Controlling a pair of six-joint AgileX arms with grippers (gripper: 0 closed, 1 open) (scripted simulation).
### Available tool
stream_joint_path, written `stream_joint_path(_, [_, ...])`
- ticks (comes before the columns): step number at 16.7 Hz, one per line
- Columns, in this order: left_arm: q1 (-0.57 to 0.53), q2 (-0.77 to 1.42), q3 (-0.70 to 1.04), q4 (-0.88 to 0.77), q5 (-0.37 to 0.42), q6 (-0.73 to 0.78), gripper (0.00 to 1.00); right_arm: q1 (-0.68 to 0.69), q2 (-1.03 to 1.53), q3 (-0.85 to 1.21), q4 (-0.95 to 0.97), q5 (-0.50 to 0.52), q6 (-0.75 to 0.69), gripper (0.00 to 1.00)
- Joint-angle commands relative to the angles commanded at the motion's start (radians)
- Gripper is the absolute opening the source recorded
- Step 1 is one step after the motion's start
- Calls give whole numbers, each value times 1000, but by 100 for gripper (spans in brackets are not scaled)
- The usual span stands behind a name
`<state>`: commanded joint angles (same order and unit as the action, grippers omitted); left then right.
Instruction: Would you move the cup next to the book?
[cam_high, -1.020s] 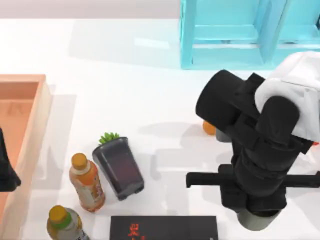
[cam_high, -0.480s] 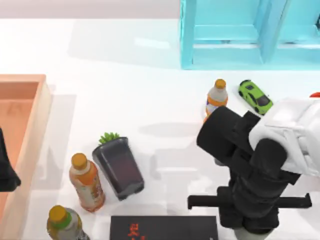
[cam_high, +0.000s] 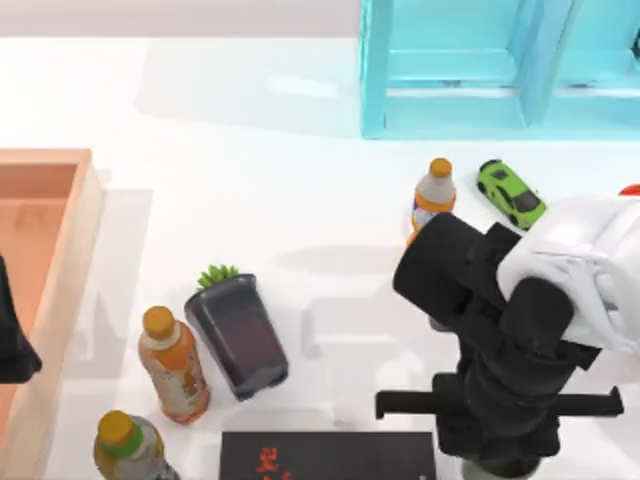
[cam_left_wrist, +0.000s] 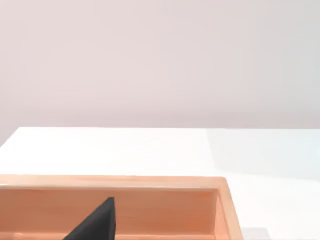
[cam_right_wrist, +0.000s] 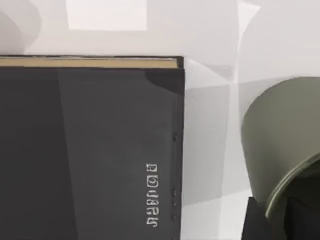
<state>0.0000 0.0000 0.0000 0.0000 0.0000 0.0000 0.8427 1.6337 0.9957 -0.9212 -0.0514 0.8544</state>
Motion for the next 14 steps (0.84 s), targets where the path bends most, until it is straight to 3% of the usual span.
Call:
stream_joint_path(8, [0,0,0,0,0,0,100,0,0,0,0,0,0,98])
stream_joint_path(14, [0,0,0,0,0,0,100,0,0,0,0,0,0,100])
